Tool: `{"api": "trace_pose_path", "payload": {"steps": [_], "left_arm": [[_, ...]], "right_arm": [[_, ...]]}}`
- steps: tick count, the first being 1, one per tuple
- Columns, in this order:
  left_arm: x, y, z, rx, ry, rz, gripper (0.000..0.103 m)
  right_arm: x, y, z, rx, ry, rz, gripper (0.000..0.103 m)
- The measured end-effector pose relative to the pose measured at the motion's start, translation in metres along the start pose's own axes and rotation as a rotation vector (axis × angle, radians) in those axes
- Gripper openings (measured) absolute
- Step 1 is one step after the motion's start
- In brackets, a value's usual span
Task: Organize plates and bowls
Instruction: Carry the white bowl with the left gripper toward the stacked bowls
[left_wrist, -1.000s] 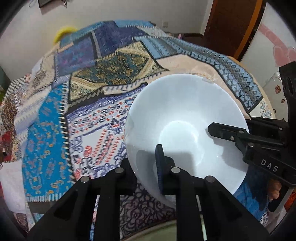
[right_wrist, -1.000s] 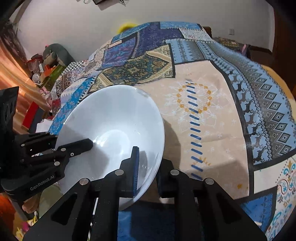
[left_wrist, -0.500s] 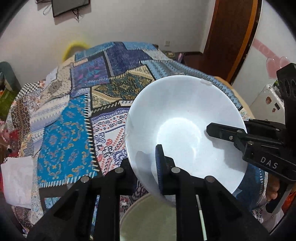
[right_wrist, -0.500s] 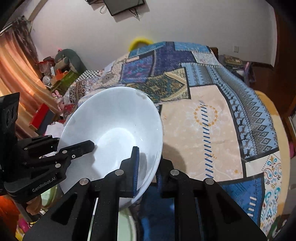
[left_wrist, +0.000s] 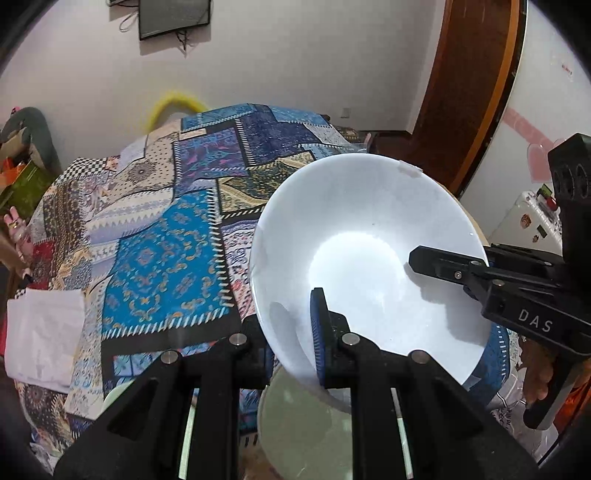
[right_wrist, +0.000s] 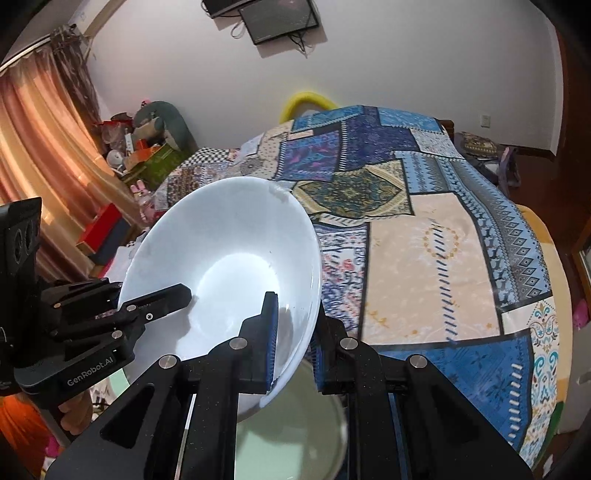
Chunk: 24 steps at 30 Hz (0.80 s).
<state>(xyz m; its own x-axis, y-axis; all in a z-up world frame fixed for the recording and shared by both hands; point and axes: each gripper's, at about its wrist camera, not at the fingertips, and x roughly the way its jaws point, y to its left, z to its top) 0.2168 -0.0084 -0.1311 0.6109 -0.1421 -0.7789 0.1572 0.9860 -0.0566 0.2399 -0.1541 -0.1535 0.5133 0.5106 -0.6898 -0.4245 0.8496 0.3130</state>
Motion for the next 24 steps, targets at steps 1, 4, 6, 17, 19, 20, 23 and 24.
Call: {"api": "trace_pose_path", "payload": {"steps": [1,4,6,17,19,20,23,24], "left_arm": [[-0.005,0.004,-0.003,-0.004,-0.007,0.005,0.017],[-0.017,0.012,-0.011,-0.015,-0.023,0.018,0.017],[-0.025,0.019,-0.017,-0.025,-0.032,0.023,0.017],[-0.063,0.058,-0.053,-0.085,-0.075,0.067,0.017],[-0.068,0.066,-0.060,-0.093,-0.080,0.079,0.017],[-0.071,0.070,-0.063,-0.099,-0.082,0.084,0.017],[-0.077,0.083,-0.073,-0.116,-0.082,0.096,0.017],[-0.079,0.087,-0.076,-0.119,-0.081,0.101,0.017]], "right_arm": [[0.000,0.004,0.000,-0.006,0.000,0.003,0.015],[0.002,0.017,-0.003,-0.020,-0.002,0.014,0.015],[0.004,0.025,-0.005,-0.028,-0.001,0.025,0.015],[0.015,0.073,-0.015,-0.076,0.009,0.082,0.015],[0.018,0.083,-0.018,-0.089,0.009,0.086,0.015],[0.019,0.088,-0.020,-0.091,0.010,0.090,0.015],[0.024,0.100,-0.024,-0.102,0.015,0.106,0.015],[0.026,0.105,-0.026,-0.105,0.017,0.110,0.015]]}}
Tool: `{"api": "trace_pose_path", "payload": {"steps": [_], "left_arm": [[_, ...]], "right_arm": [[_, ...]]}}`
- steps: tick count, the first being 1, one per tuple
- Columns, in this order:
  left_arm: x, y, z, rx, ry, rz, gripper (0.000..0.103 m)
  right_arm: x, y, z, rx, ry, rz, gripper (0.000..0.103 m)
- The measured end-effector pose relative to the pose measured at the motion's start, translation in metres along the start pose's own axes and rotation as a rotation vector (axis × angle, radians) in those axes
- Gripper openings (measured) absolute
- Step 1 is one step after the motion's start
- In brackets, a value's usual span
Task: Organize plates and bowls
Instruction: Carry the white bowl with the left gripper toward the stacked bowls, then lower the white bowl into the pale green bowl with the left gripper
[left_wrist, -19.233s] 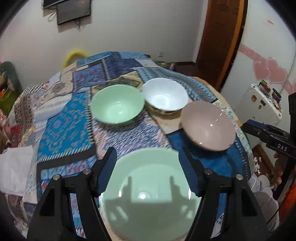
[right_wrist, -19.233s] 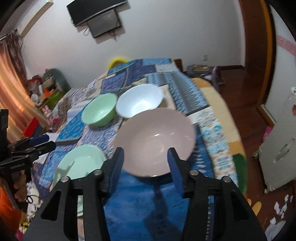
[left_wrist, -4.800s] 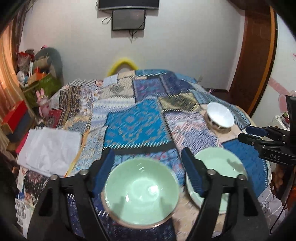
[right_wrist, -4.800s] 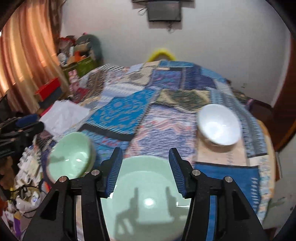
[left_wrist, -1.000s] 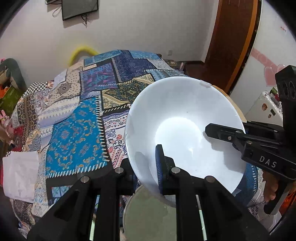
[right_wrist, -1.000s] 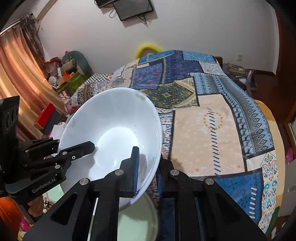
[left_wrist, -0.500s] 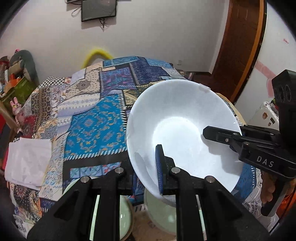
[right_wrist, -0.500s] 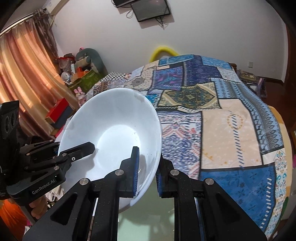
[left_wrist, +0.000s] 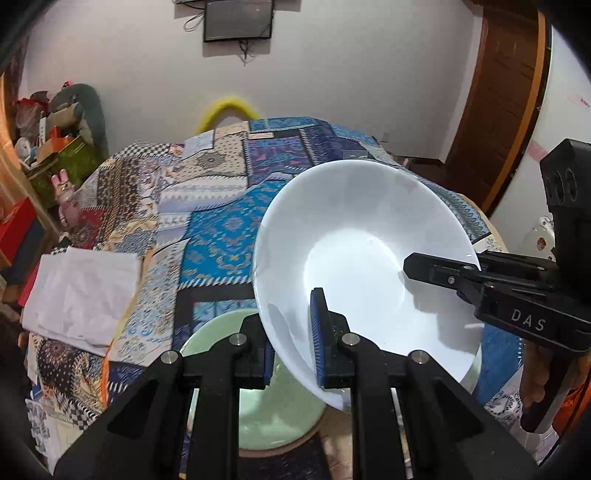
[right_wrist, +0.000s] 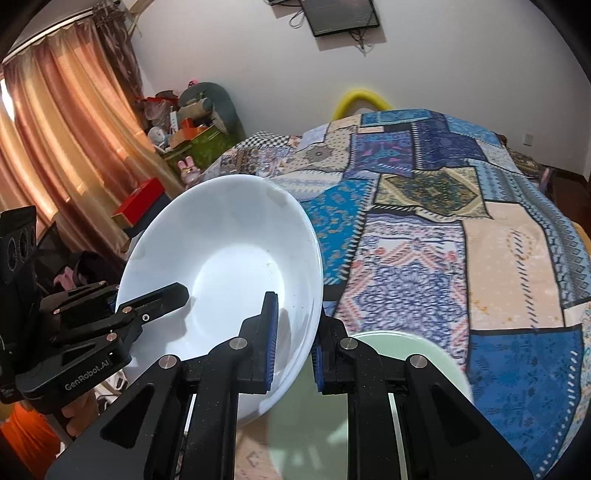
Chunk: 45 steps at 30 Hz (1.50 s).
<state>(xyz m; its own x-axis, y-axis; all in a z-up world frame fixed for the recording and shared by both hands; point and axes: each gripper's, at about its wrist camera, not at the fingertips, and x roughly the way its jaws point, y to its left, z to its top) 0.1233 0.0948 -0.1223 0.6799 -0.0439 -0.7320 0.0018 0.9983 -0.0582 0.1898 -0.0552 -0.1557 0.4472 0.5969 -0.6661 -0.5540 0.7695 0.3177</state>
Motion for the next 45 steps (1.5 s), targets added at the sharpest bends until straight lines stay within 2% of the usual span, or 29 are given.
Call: {"api": "trace_pose_path", "payload": {"steps": [13,31,33,37,45], "left_arm": [[-0.006,0.047,-0.039,-0.063,0.020,0.061,0.017],[0.034,0.093,-0.085,-0.160,0.131,0.023,0.017],[0.037,0.094,-0.088,-0.151,0.128,0.034,0.017],[0.037,0.091,-0.093,-0.094,0.089,0.102,0.017],[0.044,0.092,-0.095,-0.081,0.085,0.107,0.017]], "right_arm": [[0.037,0.041,-0.016,-0.017,0.067,0.072,0.015],[0.087,0.054,-0.054,0.064,0.174,0.105,0.015],[0.088,0.057,-0.057,0.055,0.180,0.097,0.015],[0.092,0.063,-0.062,0.034,0.185,0.086,0.015],[0.093,0.064,-0.066,0.029,0.159,0.053,0.015]]}}
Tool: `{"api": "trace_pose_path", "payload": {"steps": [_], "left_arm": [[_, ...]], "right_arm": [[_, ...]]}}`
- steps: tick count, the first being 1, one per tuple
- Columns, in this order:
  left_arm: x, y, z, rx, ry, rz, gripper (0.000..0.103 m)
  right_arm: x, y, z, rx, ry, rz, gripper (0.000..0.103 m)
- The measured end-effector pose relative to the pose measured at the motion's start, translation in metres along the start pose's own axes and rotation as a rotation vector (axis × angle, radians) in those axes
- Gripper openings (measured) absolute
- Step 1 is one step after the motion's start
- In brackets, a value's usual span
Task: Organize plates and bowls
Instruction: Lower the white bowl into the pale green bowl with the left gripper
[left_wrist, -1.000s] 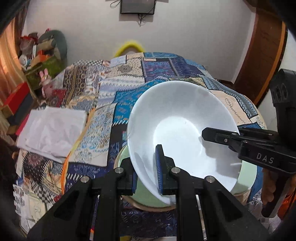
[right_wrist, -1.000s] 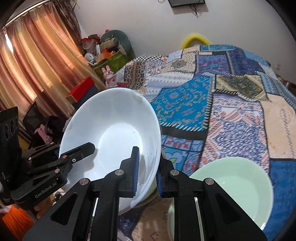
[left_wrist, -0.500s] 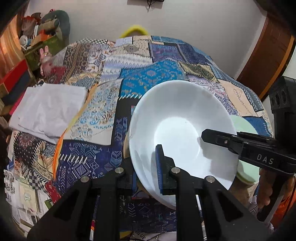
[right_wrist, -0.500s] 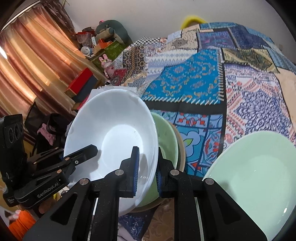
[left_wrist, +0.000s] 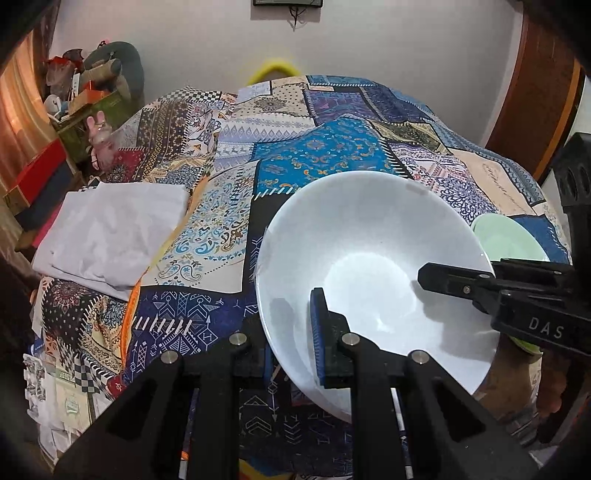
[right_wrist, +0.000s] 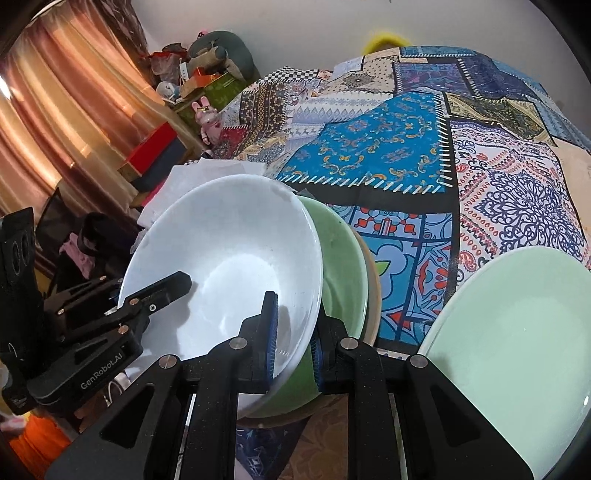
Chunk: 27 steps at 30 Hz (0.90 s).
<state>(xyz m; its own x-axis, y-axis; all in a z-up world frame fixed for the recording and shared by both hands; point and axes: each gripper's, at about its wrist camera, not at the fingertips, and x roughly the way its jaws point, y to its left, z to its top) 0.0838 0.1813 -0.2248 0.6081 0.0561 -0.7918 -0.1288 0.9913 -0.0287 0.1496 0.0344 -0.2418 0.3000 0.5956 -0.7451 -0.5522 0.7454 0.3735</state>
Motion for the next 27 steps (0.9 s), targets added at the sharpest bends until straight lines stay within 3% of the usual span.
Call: {"api": "trace_pose_path", "payload": {"steps": [4,12,15,17,22,27], "left_arm": [[0.003,-0.002,0.001,0.010,-0.004,0.038,0.017],[0.013,0.012,0.005,-0.060,0.027,-0.008,0.019],[0.016,0.012,0.003,-0.064,0.029,0.004,0.019],[0.016,0.010,0.003,-0.055,0.024,-0.004,0.019],[0.002,0.011,0.003,-0.062,-0.019,-0.024,0.019],[-0.011,0.017,0.003,-0.101,-0.029,-0.066,0.020]], "right_arm": [[0.000,0.005,0.001,-0.020,-0.007,-0.026,0.016],[-0.005,0.015,0.002,-0.055,-0.046,-0.089,0.020],[-0.014,0.019,0.004,-0.086,-0.095,-0.143,0.027],[-0.016,0.016,0.005,-0.082,-0.099,-0.142,0.032],[-0.019,0.003,0.006,-0.020,-0.089,-0.088,0.032],[-0.024,0.010,0.003,-0.050,-0.092,-0.107,0.032]]}}
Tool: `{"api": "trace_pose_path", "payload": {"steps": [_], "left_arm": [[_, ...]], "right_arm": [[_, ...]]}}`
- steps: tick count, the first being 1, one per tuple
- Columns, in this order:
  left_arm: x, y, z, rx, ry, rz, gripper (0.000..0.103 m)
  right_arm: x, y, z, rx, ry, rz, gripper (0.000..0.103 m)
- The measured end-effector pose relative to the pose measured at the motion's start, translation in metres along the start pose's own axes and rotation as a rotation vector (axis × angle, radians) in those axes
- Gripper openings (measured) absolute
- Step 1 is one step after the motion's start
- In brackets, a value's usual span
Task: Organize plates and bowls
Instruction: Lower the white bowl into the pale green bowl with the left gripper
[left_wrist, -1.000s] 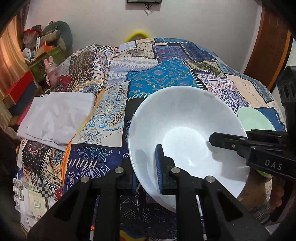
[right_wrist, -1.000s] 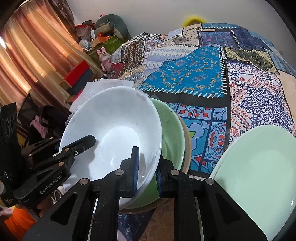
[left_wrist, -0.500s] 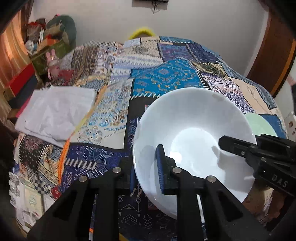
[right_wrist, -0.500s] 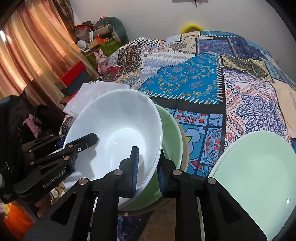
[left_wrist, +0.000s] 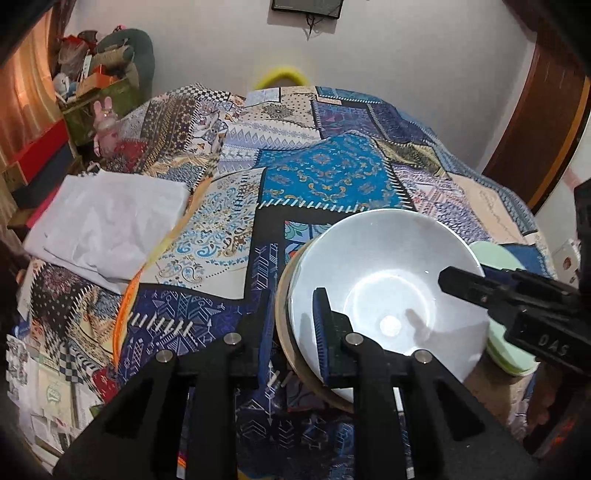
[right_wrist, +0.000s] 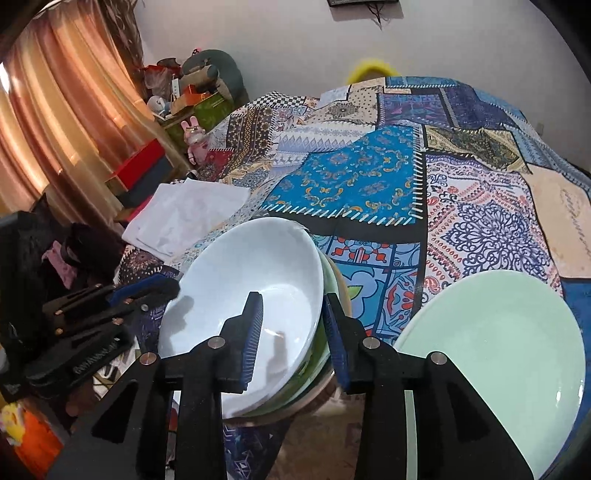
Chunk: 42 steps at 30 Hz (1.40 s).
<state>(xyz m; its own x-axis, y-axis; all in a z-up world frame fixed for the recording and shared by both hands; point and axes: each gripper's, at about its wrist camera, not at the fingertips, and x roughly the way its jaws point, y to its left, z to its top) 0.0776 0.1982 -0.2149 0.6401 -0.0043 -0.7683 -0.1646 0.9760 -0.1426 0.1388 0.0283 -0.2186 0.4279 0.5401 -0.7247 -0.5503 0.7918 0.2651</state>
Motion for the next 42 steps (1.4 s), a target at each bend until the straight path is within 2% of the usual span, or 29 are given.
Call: {"api": "trace_pose_path", "payload": {"steps": [2,6,10,12,17,21,24,33,39,42], "left_arm": [[-0.003,0.001,-0.001,-0.006,-0.001,-0.007,0.021],[-0.006,0.001,-0.005,-0.009,0.000,-0.022,0.031],[-0.005,-0.001,-0.010,-0.013,0.008,-0.022,0.043],[-0.001,0.001,-0.012,-0.021,0.022,-0.030,0.045],[0.015,0.002,-0.013,-0.040,0.073,-0.055,0.045],[0.022,-0.003,-0.014,-0.027,0.083,-0.065,0.045],[0.030,-0.006,-0.017,-0.027,0.102,-0.073,0.045],[0.049,-0.005,-0.020,-0.070,0.171,-0.129,0.045],[0.052,-0.009,-0.023,-0.077,0.169,-0.112,0.044],[0.051,-0.008,-0.025,-0.092,0.162,-0.100,0.040]], "right_arm": [[-0.003,0.001,0.000,-0.013,-0.009,-0.020,0.035],[-0.010,-0.001,0.000,-0.026,-0.038,-0.029,0.039],[-0.011,-0.008,0.001,-0.023,-0.028,-0.041,0.041],[-0.010,-0.012,0.000,-0.016,-0.014,-0.042,0.042],[-0.001,-0.019,-0.002,0.011,0.016,-0.041,0.042],[0.012,-0.018,-0.004,0.032,0.059,0.009,0.043],[0.019,-0.015,-0.005,0.027,0.076,0.001,0.048],[0.036,-0.013,-0.007,0.053,0.120,0.018,0.048],[0.040,-0.007,-0.010,0.007,0.116,-0.022,0.049],[0.041,-0.007,-0.011,0.006,0.111,-0.035,0.047]]}}
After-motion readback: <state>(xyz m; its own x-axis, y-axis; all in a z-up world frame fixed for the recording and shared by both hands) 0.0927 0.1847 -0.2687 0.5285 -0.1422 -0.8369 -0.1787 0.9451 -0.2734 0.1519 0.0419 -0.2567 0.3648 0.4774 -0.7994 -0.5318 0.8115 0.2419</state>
